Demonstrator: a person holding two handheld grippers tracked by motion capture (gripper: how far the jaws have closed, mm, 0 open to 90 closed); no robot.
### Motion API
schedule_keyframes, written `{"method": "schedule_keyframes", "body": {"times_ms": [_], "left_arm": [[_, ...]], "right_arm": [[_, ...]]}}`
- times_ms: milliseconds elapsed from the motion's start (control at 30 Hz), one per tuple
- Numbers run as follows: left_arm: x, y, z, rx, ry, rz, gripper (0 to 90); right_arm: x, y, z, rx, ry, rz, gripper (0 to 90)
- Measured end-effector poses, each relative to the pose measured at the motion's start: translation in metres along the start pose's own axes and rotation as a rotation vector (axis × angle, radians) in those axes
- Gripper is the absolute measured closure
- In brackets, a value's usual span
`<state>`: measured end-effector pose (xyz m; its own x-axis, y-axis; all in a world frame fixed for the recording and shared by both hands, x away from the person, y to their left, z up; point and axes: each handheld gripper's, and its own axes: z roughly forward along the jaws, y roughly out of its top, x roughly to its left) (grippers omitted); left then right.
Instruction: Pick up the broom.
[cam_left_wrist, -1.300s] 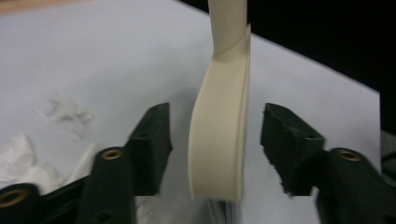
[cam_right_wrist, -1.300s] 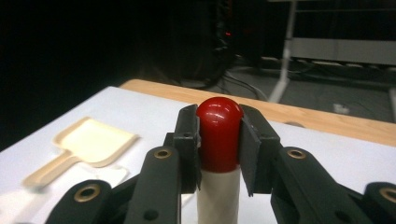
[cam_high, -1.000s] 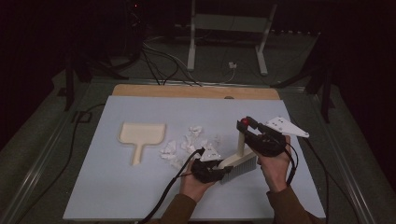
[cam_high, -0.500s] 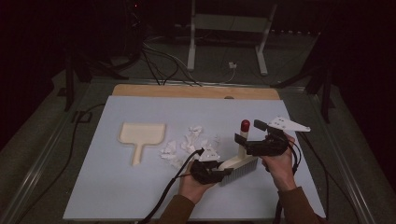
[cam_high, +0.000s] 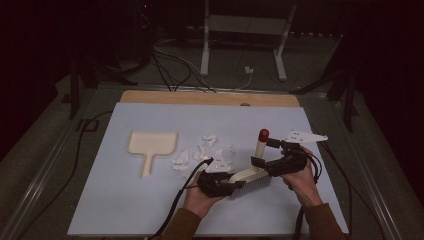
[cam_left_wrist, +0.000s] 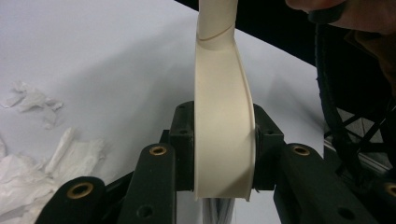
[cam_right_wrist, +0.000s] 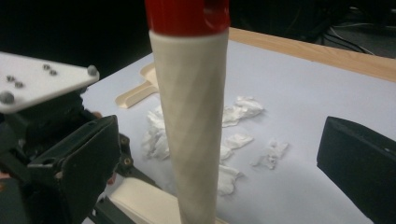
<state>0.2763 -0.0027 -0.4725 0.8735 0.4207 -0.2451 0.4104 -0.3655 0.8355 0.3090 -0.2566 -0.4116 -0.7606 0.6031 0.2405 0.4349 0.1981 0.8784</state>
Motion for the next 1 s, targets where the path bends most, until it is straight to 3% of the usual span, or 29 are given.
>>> {"method": "schedule_keyframes", "body": {"times_ms": [100, 267, 500, 533, 700, 900, 1000], "left_arm": [[0.001, 0.000, -0.003, -0.003, -0.005, 0.006, 69.7], [0.002, 0.001, -0.009, -0.006, -0.026, 0.022, 69.7], [0.003, 0.003, -0.015, -0.004, -0.044, 0.044, 69.7], [0.004, 0.003, -0.016, -0.001, -0.047, 0.045, 69.7], [0.006, 0.004, -0.022, 0.003, -0.067, 0.059, 69.7], [0.007, 0.007, -0.030, -0.001, -0.086, 0.077, 69.7], [0.008, 0.007, -0.031, 0.000, -0.110, 0.087, 69.7]], "right_arm": [[0.000, -0.002, 0.001, 0.007, 0.023, -0.020, 0.1], [-0.001, -0.007, 0.006, 0.033, 0.084, -0.093, 0.1], [0.002, -0.010, 0.011, 0.128, 0.115, -0.125, 0.7], [0.004, -0.010, 0.012, 0.151, 0.124, -0.146, 5.4], [0.008, -0.011, 0.013, 0.169, 0.135, -0.195, 6.3], [0.013, -0.013, 0.020, 0.239, 0.146, -0.240, 13.3], [0.016, -0.015, 0.024, 0.283, 0.177, -0.277, 17.3]]}}
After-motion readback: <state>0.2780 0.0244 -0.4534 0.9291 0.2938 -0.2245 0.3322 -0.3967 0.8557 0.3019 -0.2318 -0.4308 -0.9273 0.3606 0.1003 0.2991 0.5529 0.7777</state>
